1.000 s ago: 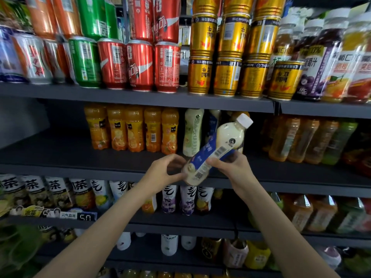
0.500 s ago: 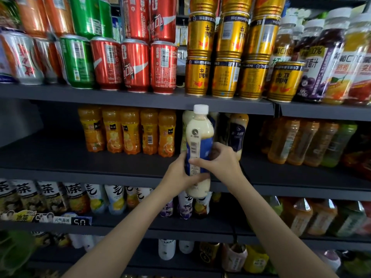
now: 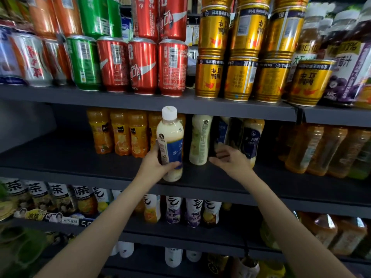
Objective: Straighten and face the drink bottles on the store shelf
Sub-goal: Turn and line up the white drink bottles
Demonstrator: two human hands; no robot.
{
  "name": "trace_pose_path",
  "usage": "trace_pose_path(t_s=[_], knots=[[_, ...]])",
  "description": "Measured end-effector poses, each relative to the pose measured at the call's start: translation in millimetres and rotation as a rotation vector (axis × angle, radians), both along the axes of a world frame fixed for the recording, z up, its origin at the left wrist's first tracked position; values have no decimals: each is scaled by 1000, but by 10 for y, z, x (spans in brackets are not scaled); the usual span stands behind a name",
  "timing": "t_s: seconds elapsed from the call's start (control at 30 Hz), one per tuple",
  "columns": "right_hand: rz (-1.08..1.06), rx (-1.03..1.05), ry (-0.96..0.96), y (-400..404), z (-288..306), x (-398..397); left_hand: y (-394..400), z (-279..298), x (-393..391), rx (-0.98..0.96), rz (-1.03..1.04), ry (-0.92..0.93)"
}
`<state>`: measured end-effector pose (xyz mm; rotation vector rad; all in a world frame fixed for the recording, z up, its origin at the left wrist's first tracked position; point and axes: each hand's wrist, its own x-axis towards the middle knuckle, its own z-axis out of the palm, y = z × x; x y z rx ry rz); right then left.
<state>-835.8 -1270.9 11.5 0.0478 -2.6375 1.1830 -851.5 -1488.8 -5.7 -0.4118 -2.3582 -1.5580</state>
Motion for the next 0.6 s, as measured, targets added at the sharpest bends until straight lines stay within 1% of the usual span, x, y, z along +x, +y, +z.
trace_pose_path(t_s=[0.07, 0.2, 0.33, 0.4, 0.5, 0.6], knots=[[-59, 40, -2, 49, -78, -151, -15, -19, -104, -36, 5, -17], [-145, 30, 22, 117, -190, -427, 58, -124, -291, -69, 29, -40], [-222, 109, 38, 180, -195, -658, 123, -108, -471, -37, 12, -109], [-292, 71, 52, 211, -222, -802, 156, -106, -537, -20, 14, -131], [-381, 4, 85, 186, -271, -1001, 224, -122, -585, -23, 61, -116], [-429, -67, 57, 148, -310, -1156, 244, -123, -598, -34, 77, -105]])
